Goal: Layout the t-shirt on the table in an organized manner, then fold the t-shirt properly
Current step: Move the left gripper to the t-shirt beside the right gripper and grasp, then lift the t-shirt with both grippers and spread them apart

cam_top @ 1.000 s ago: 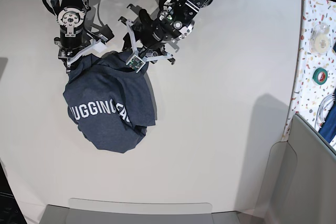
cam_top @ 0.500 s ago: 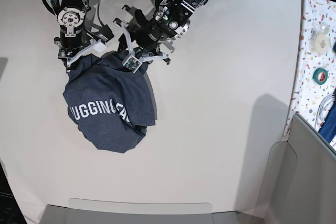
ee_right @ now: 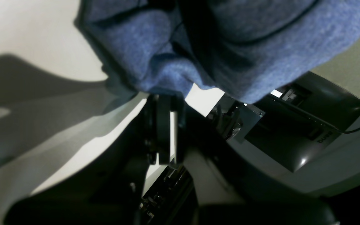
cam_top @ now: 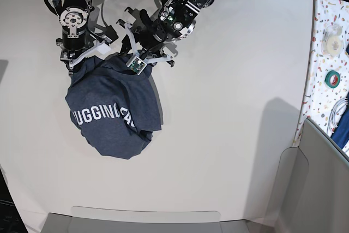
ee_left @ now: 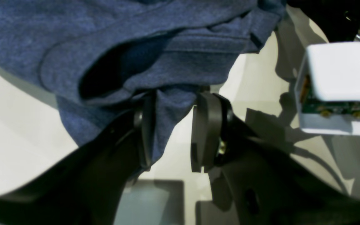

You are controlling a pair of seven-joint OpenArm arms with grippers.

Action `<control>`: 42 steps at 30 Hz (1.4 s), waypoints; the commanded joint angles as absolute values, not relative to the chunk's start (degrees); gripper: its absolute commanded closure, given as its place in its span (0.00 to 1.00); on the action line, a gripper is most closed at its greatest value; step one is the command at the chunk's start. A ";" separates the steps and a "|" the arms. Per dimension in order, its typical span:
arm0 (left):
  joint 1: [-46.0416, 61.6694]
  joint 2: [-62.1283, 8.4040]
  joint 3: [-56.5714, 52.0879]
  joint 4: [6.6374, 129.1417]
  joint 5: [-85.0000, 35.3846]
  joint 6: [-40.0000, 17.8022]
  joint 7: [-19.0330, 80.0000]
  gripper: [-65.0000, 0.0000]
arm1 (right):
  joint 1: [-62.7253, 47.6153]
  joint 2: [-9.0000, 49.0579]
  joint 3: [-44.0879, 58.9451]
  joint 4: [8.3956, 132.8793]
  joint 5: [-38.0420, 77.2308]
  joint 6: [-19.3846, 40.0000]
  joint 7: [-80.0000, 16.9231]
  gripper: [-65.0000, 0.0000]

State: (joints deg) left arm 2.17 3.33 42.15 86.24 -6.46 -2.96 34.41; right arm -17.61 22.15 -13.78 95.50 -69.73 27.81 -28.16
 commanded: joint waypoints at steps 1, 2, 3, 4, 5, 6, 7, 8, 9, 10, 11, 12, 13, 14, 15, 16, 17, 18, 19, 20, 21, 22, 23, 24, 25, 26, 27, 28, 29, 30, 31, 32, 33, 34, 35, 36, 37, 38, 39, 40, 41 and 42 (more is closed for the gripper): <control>1.71 4.00 42.07 86.64 -6.29 -2.86 35.38 0.68 | -20.44 22.29 -14.20 93.41 -66.07 33.27 -27.82 1.00; 1.71 4.00 42.07 86.64 -6.29 -2.86 35.38 0.72 | -20.44 22.29 -14.20 93.41 -66.07 33.27 -27.82 1.00; 1.71 4.00 42.07 86.64 -6.29 -2.86 35.47 0.78 | -20.44 22.29 -14.20 93.41 -66.07 33.27 -27.82 1.00; 1.71 4.00 42.07 86.64 -6.29 -2.77 35.56 0.88 | -20.44 22.29 -14.20 93.41 -66.07 33.27 -27.82 1.00; 1.71 4.00 42.07 86.64 -6.29 -2.77 35.65 1.00 | -20.44 22.29 -14.20 93.41 -66.07 33.27 -27.91 1.00; 1.71 3.91 42.07 86.64 -6.29 -2.77 36.18 1.00 | -20.44 22.29 -14.20 93.41 -66.07 33.27 -27.91 1.00; 1.71 3.91 42.07 86.64 -6.29 -2.77 37.14 1.00 | -20.44 22.29 -14.11 93.41 -66.07 33.27 -27.91 1.00; 1.71 3.91 42.07 86.99 -6.29 -2.77 38.29 0.98 | -20.44 22.29 -14.02 93.41 -65.98 33.27 -27.91 1.00; 1.71 3.82 41.98 87.16 -6.29 -2.77 38.46 0.99 | -20.44 22.29 -14.02 93.41 -65.98 33.27 -27.91 1.00; 1.63 3.47 41.98 88.48 -6.29 -2.77 38.55 1.00 | -20.35 22.29 -13.93 93.41 -65.89 33.27 -27.91 1.00; 1.63 2.42 41.36 90.24 -6.29 -2.68 38.55 1.00 | -20.35 22.29 -13.93 93.58 -65.63 33.27 -27.91 1.00; 1.63 1.54 40.84 92.35 -6.29 -2.24 38.73 1.00 | -20.26 22.29 -13.93 93.93 -64.92 33.27 -27.91 1.00; 1.71 0.84 40.48 94.81 -6.29 -1.45 39.16 1.00 | -20.09 22.29 -13.85 94.20 -63.96 33.27 -27.91 1.00; 1.71 0.13 40.40 97.27 -6.29 -0.84 39.52 1.00 | -20.00 22.29 -13.58 94.81 -62.99 33.27 -27.91 1.00; 1.71 -0.92 40.40 99.30 -6.29 -0.13 39.52 1.00 | -20.09 22.29 -12.62 95.43 -61.93 33.27 -27.91 1.00; 1.80 -2.51 40.40 101.67 -6.29 0.84 39.52 1.00 | -20.18 22.29 -11.65 96.22 -60.70 33.27 -27.91 1.00; 1.71 -3.74 40.31 103.34 -6.29 1.89 39.52 1.00 | -20.18 22.29 -11.03 97.10 -59.74 33.27 -27.91 1.00; 1.71 -4.88 40.31 105.01 -6.29 3.12 39.52 1.00 | -20.18 22.29 -10.42 97.98 -58.59 33.27 -27.82 1.00; 1.71 -5.67 40.31 106.07 -6.29 4.00 39.52 1.00 | -20.00 22.29 -10.07 98.86 -57.80 33.27 -27.82 1.00; 1.71 -6.46 39.96 106.95 -6.29 4.88 39.52 1.00 | -19.91 22.29 -9.63 99.65 -57.36 33.19 -27.91 1.00; 1.71 -7.34 39.34 107.82 -6.29 5.41 39.52 1.00 | -19.91 22.20 -8.92 100.62 -57.01 33.19 -27.91 1.00; 1.71 -7.87 38.64 108.53 -6.29 5.58 39.52 1.00 | -19.91 21.93 -8.40 101.67 -57.01 33.19 -27.82 1.00; 1.71 -8.40 37.85 109.05 -6.29 5.58 39.52 1.00 | -19.82 21.23 -8.13 102.46 -57.01 33.19 -27.82 1.00; 1.80 -8.57 36.88 109.58 -6.29 5.58 39.52 1.00 | -19.65 20.26 -7.69 103.52 -57.01 33.19 -27.82 1.00; 1.89 -8.92 36.09 110.02 -6.29 5.58 39.52 1.00 | -19.12 19.65 -7.34 104.57 -57.01 33.19 -27.74 1.00; 1.89 -9.19 35.12 110.55 -6.29 5.58 39.52 1.00 | -18.77 18.95 -7.08 105.71 -57.01 33.19 -27.74 1.00; 1.98 -9.27 34.59 111.08 -6.29 5.58 39.52 1.00 | -18.68 18.24 -6.99 106.59 -57.01 33.19 -27.74 1.00; 1.98 -9.36 33.80 111.69 -6.29 5.58 39.52 1.00 | -18.24 17.54 -6.99 107.65 -57.01 33.19 -27.74 1.00; 2.07 -9.71 33.10 112.40 -6.29 5.58 39.52 1.00 | -17.71 16.84 -6.99 108.70 -57.01 33.19 -27.74 1.00; 2.07 -10.07 32.57 113.10 -6.29 5.58 39.52 1.00 | -17.19 16.04 -6.99 109.67 -57.01 33.19 -27.91 1.00; 2.07 -10.33 32.22 113.71 -6.29 5.58 39.52 1.00 | -16.75 15.16 -6.99 110.55 -57.01 33.19 -27.91 1.00; 2.07 -10.68 31.78 114.33 -6.29 5.58 39.52 1.00 | -16.13 14.29 -6.99 111.34 -57.01 33.19 -27.91 1.00; 2.07 -11.12 31.16 114.86 -6.29 5.67 39.52 1.00 | -15.52 13.23 -6.99 112.04 -57.01 33.19 -27.91 1.00; 2.07 -11.47 30.55 115.30 -6.29 5.67 39.52 1.00 | -14.81 12.26 -6.99 112.75 -57.01 33.19 -27.91 1.00; 2.07 -11.91 29.76 115.74 -6.29 5.67 39.52 1.00 | -14.11 11.30 -6.99 113.36 -57.01 33.19 -27.91 1.00; 2.07 -12.44 29.23 116.09 -6.29 5.67 39.52 1.00 | -13.58 10.42 -6.99 113.80 -57.01 33.19 -27.91 1.00; 2.07 -12.79 28.70 116.44 -6.29 5.67 39.52 1.00 | -13.05 9.80 -6.99 114.07 -57.01 33.19 -27.91 1.00; 2.07 -13.32 28.09 116.53 -6.29 5.67 39.52 1.00 | -12.44 9.27 -6.99 114.51 -57.01 33.19 -27.91 1.00; 2.07 -13.67 27.30 116.88 -6.29 5.67 39.52 1.00 | -12.00 8.75 -6.99 114.86 -57.01 33.19 -27.91 1.00; 2.15 -13.93 26.42 117.14 -6.29 5.67 39.52 1.00 | -11.91 8.31 -6.99 115.21 -57.01 33.19 -27.91 1.00; 2.95 -13.93 25.45 117.14 -6.29 5.67 39.52 1.00 | -11.56 8.22 -6.90 115.65 -57.01 33.19 -27.91 1.00; 4.09 -13.93 23.87 117.14 -6.29 5.67 39.52 1.00 | -11.47 7.96 -6.90 115.91 -57.01 33.19 -27.91 1.00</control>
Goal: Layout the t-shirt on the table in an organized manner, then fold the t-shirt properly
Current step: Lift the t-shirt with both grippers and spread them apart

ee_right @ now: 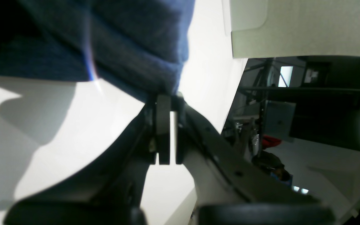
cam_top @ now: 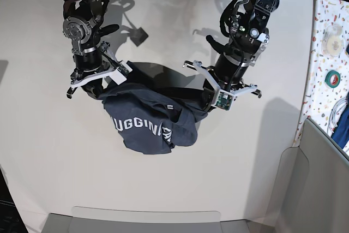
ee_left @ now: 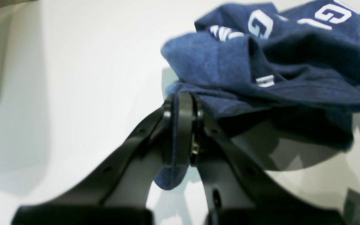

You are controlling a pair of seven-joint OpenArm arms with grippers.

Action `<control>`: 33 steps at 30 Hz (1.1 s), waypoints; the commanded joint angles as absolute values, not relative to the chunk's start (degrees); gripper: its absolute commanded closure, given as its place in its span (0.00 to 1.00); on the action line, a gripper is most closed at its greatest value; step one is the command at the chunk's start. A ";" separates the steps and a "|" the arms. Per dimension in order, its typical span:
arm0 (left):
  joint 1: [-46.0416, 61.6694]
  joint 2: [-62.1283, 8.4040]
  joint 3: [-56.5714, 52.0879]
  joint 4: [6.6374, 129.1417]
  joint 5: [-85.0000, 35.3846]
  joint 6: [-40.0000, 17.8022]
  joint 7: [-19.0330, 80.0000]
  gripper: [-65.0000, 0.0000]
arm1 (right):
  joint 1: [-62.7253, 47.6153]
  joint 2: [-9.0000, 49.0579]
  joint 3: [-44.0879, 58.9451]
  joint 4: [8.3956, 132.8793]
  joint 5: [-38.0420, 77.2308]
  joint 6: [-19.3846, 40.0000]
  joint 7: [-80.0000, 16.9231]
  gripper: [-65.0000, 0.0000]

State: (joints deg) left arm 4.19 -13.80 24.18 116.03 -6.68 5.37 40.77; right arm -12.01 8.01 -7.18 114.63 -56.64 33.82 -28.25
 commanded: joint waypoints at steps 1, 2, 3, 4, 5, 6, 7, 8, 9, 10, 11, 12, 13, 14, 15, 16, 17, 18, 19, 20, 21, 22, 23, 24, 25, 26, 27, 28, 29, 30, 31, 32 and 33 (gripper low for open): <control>4.97 -13.93 22.20 117.14 -6.29 5.49 39.52 1.00 | -11.21 7.78 -6.90 116.26 -57.10 33.19 -28.00 1.00; 5.85 -13.93 20.79 116.97 -6.29 5.41 39.52 1.00 | -11.12 7.43 -6.81 116.62 -57.27 33.19 -28.00 1.00; 6.81 -13.93 19.47 116.88 -6.29 5.41 39.52 1.00 | -11.03 7.34 -6.46 116.79 -57.27 32.75 -28.00 1.00; 7.78 -14.02 17.98 116.70 -6.20 5.32 39.52 1.00 | -10.95 7.16 -5.58 116.88 -57.27 31.69 -28.00 1.00; 8.48 -14.29 16.66 116.62 -6.20 5.32 39.52 1.00 | -10.86 7.08 -4.70 116.88 -57.27 30.55 -28.00 1.00; 9.36 -14.37 15.78 116.44 -6.20 5.32 39.52 1.00 | -10.86 7.08 -3.91 116.88 -57.27 29.32 -28.00 1.00; 10.15 -14.73 14.73 116.44 -6.20 5.23 39.52 1.00 | -10.86 7.08 -3.12 116.88 -57.27 28.35 -27.91 1.00; 10.77 -15.08 14.11 116.35 -6.20 5.23 39.52 1.00 | -10.86 7.08 -2.59 116.88 -57.19 27.91 -27.91 1.00; 11.74 -15.52 13.58 116.35 -6.20 5.23 39.52 1.00 | -10.86 7.08 -1.98 116.88 -57.19 27.65 -27.82 1.00; 12.44 -15.87 13.32 116.35 -6.20 5.23 39.52 0.99 | -10.86 7.16 -1.71 116.88 -57.19 27.65 -27.82 1.00; 12.97 -16.13 13.32 116.35 -6.20 5.23 39.60 0.99 | -10.86 7.16 -1.45 116.88 -57.19 27.65 -27.82 1.00; 13.58 -16.48 13.32 116.35 -6.20 5.23 39.87 0.99 | -10.86 7.16 -1.45 116.88 -57.19 27.56 -27.82 1.00; 14.20 -17.01 13.49 116.35 -6.20 5.23 40.92 0.96 | -10.86 7.16 -1.45 116.88 -57.19 27.56 -27.91 1.00; 14.55 -17.36 13.76 116.35 -6.20 5.23 42.15 0.92 | -10.95 7.16 -1.45 116.88 -57.19 27.56 -27.91 1.00; 14.90 -17.54 13.85 116.35 -6.20 5.23 43.74 0.88 | -11.21 7.16 -1.45 116.88 -57.19 27.56 -27.91 1.00; 14.90 -17.54 13.85 116.35 -6.20 5.23 45.41 0.82 | -11.38 7.16 -1.45 116.88 -57.19 27.56 -27.82 1.00; 14.90 -17.36 13.85 116.44 -6.20 5.23 46.55 0.76 | -11.47 7.16 -1.45 116.88 -57.19 27.56 -27.82 1.00; 14.90 -17.36 13.85 116.53 -6.20 5.32 47.25 0.71 | -11.47 7.16 -1.45 116.88 -57.19 27.56 -27.91 1.00; 14.99 -17.36 13.76 116.70 -6.20 5.41 47.69 0.68 | -11.56 7.08 -1.45 116.88 -57.19 27.56 -27.91 1.00; 15.43 -17.36 13.41 116.97 -6.20 5.41 47.96 0.65 | -11.91 7.08 -1.45 116.88 -57.19 27.56 -27.91 1.00; 15.87 -17.54 13.32 117.49 -6.20 5.41 47.87 0.64 | -12.09 7.08 -1.54 116.88 -57.19 27.47 -27.91 1.00; 16.04 -17.63 13.23 118.46 -6.20 5.32 47.87 0.64 | -12.18 7.08 -1.63 116.88 -57.19 27.47 -27.91 1.00; 16.40 -17.63 13.23 119.16 -6.20 5.32 47.87 0.64 | -12.26 7.08 -1.63 116.88 -57.19 27.47 -27.91 1.00; 16.40 -17.71 13.23 119.69 -6.20 5.23 47.78 0.64 | -12.26 7.08 -1.63 116.88 -57.19 27.47 -27.91 1.00; 16.22 -17.80 13.67 119.96 -6.20 5.23 47.60 0.64 | -12.26 7.08 -1.71 116.79 -57.19 27.47 -27.91 1.00; 16.04 -18.42 13.85 119.96 -6.20 5.14 47.16 0.64 | -12.26 7.08 -1.71 116.79 -57.19 27.47 -27.91 1.00; 16.04 -19.65 14.55 119.96 -6.20 5.14 46.02 0.64 | -12.26 7.08 -1.71 116.79 -57.19 27.47 -27.91 1.00; 16.04 -20.97 16.40 119.96 -6.20 5.14 44.70 0.64 | -12.26 7.08 -1.71 116.79 -57.19 27.47 -27.91 1.00; 15.96 -22.11 18.24 119.96 -6.20 5.14 43.65 0.64 | -12.26 7.08 -1.71 116.79 -57.19 27.47 -27.91 1.00; 15.69 -23.52 20.18 119.96 -6.20 5.14 42.68 0.64 | -12.35 7.08 -1.71 116.79 -57.19 27.47 -27.91 1.00; 14.99 -25.19 21.93 119.96 -6.20 5.14 41.80 0.64 | -12.44 7.08 -1.71 116.79 -57.19 27.47 -27.91 1.00; 13.85 -26.77 23.78 119.96 -6.20 5.14 41.19 0.64 | -12.88 7.08 -1.63 116.79 -57.19 27.47 -27.91 1.00; 12.62 -28.00 25.63 119.96 -6.20 5.14 41.10 0.64 | -13.05 7.08 -1.63 116.79 -57.19 27.47 -27.91 1.00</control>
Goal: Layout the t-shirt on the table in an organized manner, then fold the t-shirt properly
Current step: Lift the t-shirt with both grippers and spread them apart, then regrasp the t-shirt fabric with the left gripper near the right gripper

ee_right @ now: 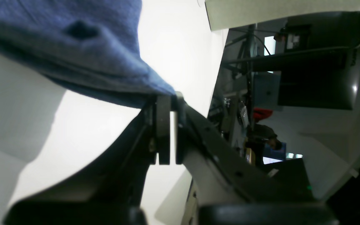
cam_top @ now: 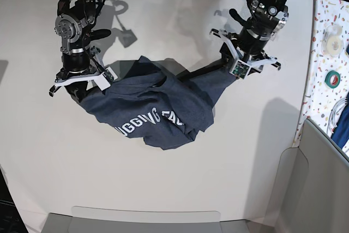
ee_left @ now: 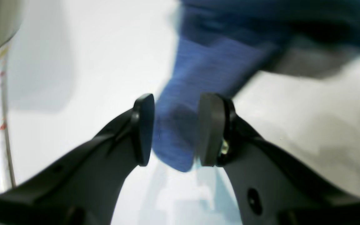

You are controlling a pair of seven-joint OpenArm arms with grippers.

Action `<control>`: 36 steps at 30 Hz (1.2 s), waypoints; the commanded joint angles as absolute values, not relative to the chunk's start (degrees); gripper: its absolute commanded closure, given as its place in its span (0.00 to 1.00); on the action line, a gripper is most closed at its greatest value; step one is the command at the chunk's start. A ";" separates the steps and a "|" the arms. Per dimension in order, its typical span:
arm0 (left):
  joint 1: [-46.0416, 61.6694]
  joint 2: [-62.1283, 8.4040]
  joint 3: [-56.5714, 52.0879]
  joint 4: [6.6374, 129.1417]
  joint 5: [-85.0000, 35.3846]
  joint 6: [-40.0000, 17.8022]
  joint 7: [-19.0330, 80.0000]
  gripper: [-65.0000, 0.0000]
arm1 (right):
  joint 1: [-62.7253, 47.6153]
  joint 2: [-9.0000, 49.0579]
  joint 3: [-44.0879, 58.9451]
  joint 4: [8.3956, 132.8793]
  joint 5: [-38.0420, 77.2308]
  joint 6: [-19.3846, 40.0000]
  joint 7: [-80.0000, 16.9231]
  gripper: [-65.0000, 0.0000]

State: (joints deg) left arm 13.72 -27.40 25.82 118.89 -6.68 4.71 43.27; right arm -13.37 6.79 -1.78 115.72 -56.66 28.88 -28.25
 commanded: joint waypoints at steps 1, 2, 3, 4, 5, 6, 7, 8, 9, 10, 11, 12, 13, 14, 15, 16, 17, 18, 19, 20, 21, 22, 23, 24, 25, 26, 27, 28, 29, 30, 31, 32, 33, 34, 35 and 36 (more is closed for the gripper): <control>11.65 -28.88 27.12 119.96 -6.20 5.14 41.10 0.64 | -13.05 7.08 -1.63 116.70 -57.19 27.47 -27.91 1.00; 10.33 -29.85 28.88 119.96 -6.20 5.14 41.01 0.64 | -13.14 7.08 -1.54 116.62 -57.19 27.47 -27.91 1.00; 9.19 -30.55 30.29 119.96 -6.20 5.14 40.92 0.64 | -13.14 7.08 -1.54 116.53 -57.19 27.47 -27.91 1.00; 7.78 -30.90 31.96 119.96 -6.11 5.14 40.92 0.64 | -13.14 7.08 -1.54 116.53 -57.19 27.47 -27.91 1.00; 6.37 -31.34 33.54 119.96 -5.93 5.14 41.10 0.64 | -13.14 7.08 -1.54 116.53 -57.19 27.47 -27.91 1.00; 4.88 -31.43 35.47 119.87 -4.70 5.14 41.36 0.64 | -13.14 7.08 -1.54 116.53 -57.19 27.47 -27.91 1.00; 3.65 -31.43 37.32 119.87 -2.68 5.14 41.54 0.64 | -13.14 7.08 -1.54 116.53 -57.19 27.47 -27.91 1.00; 2.51 -31.43 39.52 119.78 0.40 5.14 41.54 0.64 | -13.14 7.16 -1.54 116.53 -57.19 27.47 -27.91 1.00; 1.63 -31.34 41.54 119.78 3.03 5.14 41.54 0.64 | -13.14 7.16 -1.54 116.44 -57.27 27.47 -27.91 1.00; 0.92 -31.25 43.56 119.69 6.37 5.14 41.54 0.63 | -13.14 7.16 -1.54 116.44 -57.27 27.47 -27.91 1.00; 0.13 -31.25 46.02 119.60 9.71 5.05 41.63 0.63 | -13.14 7.16 -1.54 116.44 -57.27 27.47 -27.91 1.00; -0.57 -31.25 48.66 119.60 13.23 5.05 41.63 0.61 | -13.14 7.16 -1.54 116.44 -57.27 27.47 -27.91 1.00; -1.19 -31.25 50.68 119.43 15.96 4.88 41.98 0.59 | -13.14 7.16 -1.54 116.44 -57.27 27.47 -27.91 1.00; -1.80 -31.25 53.23 118.90 18.95 4.00 42.68 0.57 | -13.14 7.25 -1.54 116.44 -57.27 27.47 -27.91 1.00; -2.33 -31.16 55.34 118.55 21.23 2.68 43.30 0.57 | -13.14 7.34 -1.54 116.44 -57.27 27.47 -27.91 1.00; -3.12 -31.16 57.19 118.11 23.69 0.92 43.74 0.56 | -13.14 7.34 -1.54 116.44 -57.27 27.47 -27.91 1.00; -3.65 -31.16 58.59 117.85 25.36 -0.57 43.91 0.56 | -13.14 7.34 -1.54 116.44 -57.27 27.47 -27.91 1.00; -4.18 -31.16 59.82 117.58 27.03 -2.15 43.91 0.56 | -13.14 7.43 -1.54 116.44 -57.27 27.47 -27.91 1.00; -4.62 -31.16 61.14 117.49 28.18 -3.47 43.91 0.56 | -13.14 7.43 -1.54 116.44 -57.27 27.47 -27.91 1.00; -5.23 -31.16 62.20 117.23 28.70 -4.18 43.82 0.56 | -13.14 7.43 -1.54 116.44 -57.27 27.47 -27.91 1.00; -5.93 -31.25 63.25 116.62 28.97 -4.26 43.74 0.56 | -13.14 7.25 -1.54 116.44 -57.27 27.56 -27.91 1.00; -6.64 -31.34 63.78 115.91 29.05 -4.26 43.74 0.56 | -13.14 7.25 -1.54 116.44 -57.27 27.56 -27.91 1.00; -7.52 -31.34 64.31 115.21 29.41 -4.26 43.74 0.56 | -13.14 7.25 -1.54 116.44 -57.27 27.56 -27.91 1.00; -8.48 -31.34 65.01 114.33 29.76 -4.35 43.74 0.56 | -13.14 7.25 -1.54 116.44 -57.27 27.56 -27.91 1.00; -9.36 -31.34 65.98 113.54 29.93 -4.35 43.74 0.56 | -13.14 7.25 -1.54 116.44 -57.27 27.56 -27.91 1.00; -10.51 -31.34 67.03 112.57 30.29 -4.44 43.74 0.56 | -13.23 7.34 -1.54 116.44 -57.27 27.56 -27.91 1.00; -11.56 -31.34 68.18 111.78 30.37 -4.44 43.74 0.56 | -13.58 7.34 -1.45 116.44 -57.27 27.56 -27.91 1.00; -12.35 -31.34 69.23 111.25 30.55 -4.44 43.74 0.56 | -13.85 7.34 -1.45 116.44 -57.27 27.56 -27.91 1.00; -13.23 -31.34 70.55 110.73 31.25 -4.44 43.74 0.56 | -13.93 7.34 -1.45 116.44 -57.27 27.56 -27.91 1.00; -14.02 -31.34 71.52 109.93 31.69 -4.44 43.74 0.56 | -13.93 7.34 -1.45 116.44 -57.27 27.56 -27.91 1.00; -14.90 -31.34 72.48 108.97 32.22 -4.44 43.74 0.56 | -13.93 7.34 -1.45 116.44 -57.27 27.56 -27.91 1.00; -15.78 -31.34 73.36 108.09 32.66 -4.44 43.74 0.56 | -13.93 7.34 -1.45 116.44 -57.27 27.56 -27.91 1.00; -16.48 -31.34 74.15 107.30 33.01 -4.44 43.74 0.56 | -13.93 7.25 -1.45 116.44 -57.27 27.56 -27.91 1.00; -17.10 -31.34 75.12 106.68 33.36 -4.44 43.74 0.56 | -13.93 7.25 -1.45 116.35 -57.27 27.56 -27.91 1.00; -17.54 -31.34 75.82 106.15 33.63 -4.44 43.74 0.56 | -13.93 7.25 -1.45 116.35 -57.27 27.56 -27.91 1.00; -17.98 -31.25 76.44 105.80 33.80 -4.44 43.74 0.56 | -13.93 7.25 -1.45 116.35 -57.27 27.56 -27.91 1.00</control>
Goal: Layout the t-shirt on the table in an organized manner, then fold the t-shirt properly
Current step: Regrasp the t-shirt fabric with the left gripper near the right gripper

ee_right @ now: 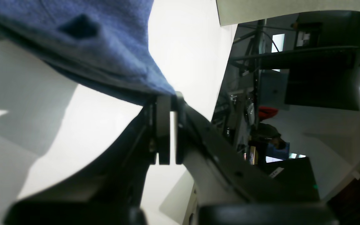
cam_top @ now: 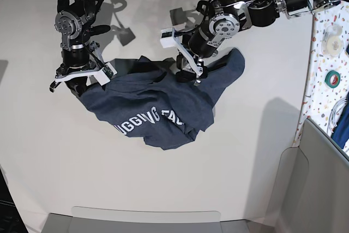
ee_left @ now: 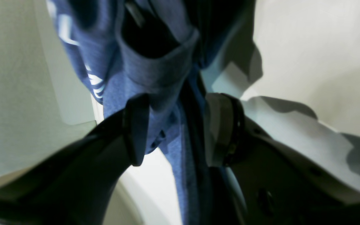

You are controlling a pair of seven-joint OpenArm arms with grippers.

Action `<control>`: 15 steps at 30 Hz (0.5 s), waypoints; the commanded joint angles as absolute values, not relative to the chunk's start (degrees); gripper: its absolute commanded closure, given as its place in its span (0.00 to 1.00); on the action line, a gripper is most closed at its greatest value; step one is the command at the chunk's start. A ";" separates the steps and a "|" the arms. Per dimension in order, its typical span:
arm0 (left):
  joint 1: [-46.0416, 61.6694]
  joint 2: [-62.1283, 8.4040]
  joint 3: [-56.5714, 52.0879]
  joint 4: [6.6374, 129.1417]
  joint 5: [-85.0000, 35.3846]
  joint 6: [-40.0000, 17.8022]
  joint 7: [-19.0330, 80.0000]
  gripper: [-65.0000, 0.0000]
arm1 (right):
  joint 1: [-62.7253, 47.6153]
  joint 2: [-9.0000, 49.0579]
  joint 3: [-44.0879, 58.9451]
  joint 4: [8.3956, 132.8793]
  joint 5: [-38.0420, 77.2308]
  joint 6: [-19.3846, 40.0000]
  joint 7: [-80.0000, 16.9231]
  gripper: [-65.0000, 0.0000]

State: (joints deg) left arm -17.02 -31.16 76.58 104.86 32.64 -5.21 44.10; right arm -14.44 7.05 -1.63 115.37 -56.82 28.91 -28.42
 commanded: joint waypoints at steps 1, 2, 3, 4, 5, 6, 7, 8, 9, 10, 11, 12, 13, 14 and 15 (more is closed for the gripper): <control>-18.42 -31.25 76.97 105.54 33.98 -4.44 43.74 0.56 | -13.93 7.25 -1.45 116.35 -57.27 27.56 -27.91 1.00; -18.95 -31.25 77.32 105.36 33.98 -4.53 43.74 0.56 | -13.93 7.25 -1.45 116.35 -57.27 27.56 -27.91 1.00; -19.30 -31.25 77.49 105.27 33.98 -4.53 43.74 0.56 | -13.93 7.25 -1.45 116.35 -57.27 27.56 -27.91 1.00; -19.82 -31.25 77.49 105.27 33.98 -4.53 43.74 0.56 | -13.93 7.25 -1.45 116.35 -57.27 27.56 -27.91 1.00; -20.26 -31.25 77.49 105.27 33.98 -4.53 43.74 0.56 | -13.93 7.25 -1.45 116.35 -57.27 27.56 -27.91 1.00; -20.62 -31.25 77.32 105.36 33.98 -4.53 43.74 0.56 | -13.93 7.16 -1.45 116.26 -57.27 27.56 -27.91 1.00; -21.14 -31.25 77.32 105.36 33.98 -4.53 43.74 0.56 | -13.93 7.16 -1.45 115.91 -57.27 27.56 -27.91 1.00; -21.67 -31.34 77.32 105.45 33.98 -4.53 43.74 0.56 | -13.85 7.16 -1.45 115.91 -57.27 27.56 -27.91 1.00; -22.20 -31.34 77.23 105.45 33.98 -4.53 43.74 0.56 | -13.85 7.16 -1.45 115.56 -57.27 27.56 -27.91 1.00; -22.46 -31.34 77.23 105.54 33.98 -4.53 43.82 0.56 | -13.85 7.16 -1.45 115.38 -57.27 27.56 -27.91 1.00; -22.55 -31.34 77.23 105.54 33.98 -4.53 43.82 0.56 | -13.85 7.16 -1.45 115.12 -57.27 27.56 -27.91 1.00; -22.55 -31.34 77.23 105.63 33.98 -4.53 43.82 0.56 | -13.76 7.16 -1.45 114.86 -57.27 27.56 -27.82 1.00; -22.55 -31.34 77.23 105.71 33.98 -4.53 43.82 0.56 | -13.76 7.16 -1.45 114.77 -57.27 27.56 -27.82 1.00; -22.55 -31.34 77.23 105.71 33.89 -4.53 43.74 0.56 | -13.76 7.16 -1.45 114.77 -57.27 27.56 -27.82 1.00; -22.55 -31.34 77.23 105.63 33.89 -4.53 43.74 0.56 | -13.76 7.16 -1.54 114.77 -57.27 27.56 -27.82 1.00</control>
